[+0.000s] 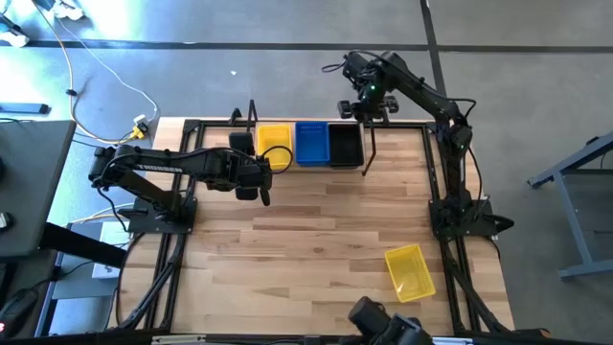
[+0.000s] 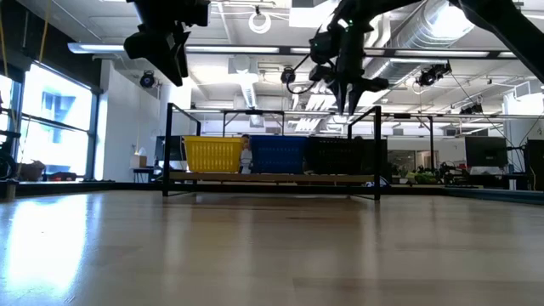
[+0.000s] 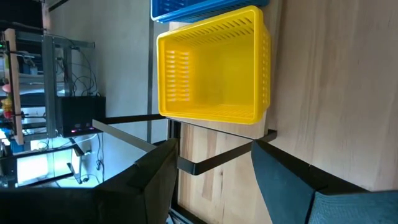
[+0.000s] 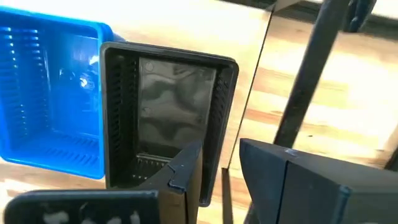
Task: Stack baskets on shelf by color
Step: Stack the yellow basket on top of the yellow baskets on the shelf
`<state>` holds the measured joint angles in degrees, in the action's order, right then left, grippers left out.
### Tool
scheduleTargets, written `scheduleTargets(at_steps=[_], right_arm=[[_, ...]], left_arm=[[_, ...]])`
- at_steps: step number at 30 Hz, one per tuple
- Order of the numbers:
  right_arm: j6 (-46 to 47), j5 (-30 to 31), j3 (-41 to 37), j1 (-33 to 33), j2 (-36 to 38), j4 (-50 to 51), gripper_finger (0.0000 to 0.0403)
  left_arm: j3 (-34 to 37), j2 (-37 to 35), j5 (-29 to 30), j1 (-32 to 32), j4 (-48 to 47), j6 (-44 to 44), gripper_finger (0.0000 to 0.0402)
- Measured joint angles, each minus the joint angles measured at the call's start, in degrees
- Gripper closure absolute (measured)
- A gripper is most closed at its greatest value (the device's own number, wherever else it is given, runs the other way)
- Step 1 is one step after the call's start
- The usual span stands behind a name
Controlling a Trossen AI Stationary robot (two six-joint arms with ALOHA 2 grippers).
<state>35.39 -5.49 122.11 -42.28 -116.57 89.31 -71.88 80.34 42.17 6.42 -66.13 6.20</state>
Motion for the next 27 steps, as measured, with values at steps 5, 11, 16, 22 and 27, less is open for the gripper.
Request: scheduleTargets(at_steps=[5, 11, 16, 22, 27], right_arm=[[-2.96, -0.16, 2.72, 3.83, 0.0, 0.66, 0.0308], [-5.88, -0.31, 3.36, 9.91, 0.07, 0.69, 0.0308], [-5.9, 1.33, 3.36, 15.75, 0.07, 0.69, 0.0308], [-4.6, 3.17, 3.07, 22.4, 0.11, 0.62, 0.0308], [-1.72, 3.83, 0.59, 26.95, 0.87, 0.84, 0.0308]], left_arm=[[0.0, 0.0, 0.0, 0.0, -0.22, 0.0, 0.0204], [0.0, -2.55, -4.5, -0.06, -0.74, -2.65, 0.0204], [0.09, -6.31, -8.89, -0.1, -0.67, -4.87, 0.0204], [3.05, -10.79, -9.26, -0.09, -0.48, -6.04, 0.0204], [5.98, -13.81, -10.18, -0.09, -0.35, -6.23, 0.0204]])
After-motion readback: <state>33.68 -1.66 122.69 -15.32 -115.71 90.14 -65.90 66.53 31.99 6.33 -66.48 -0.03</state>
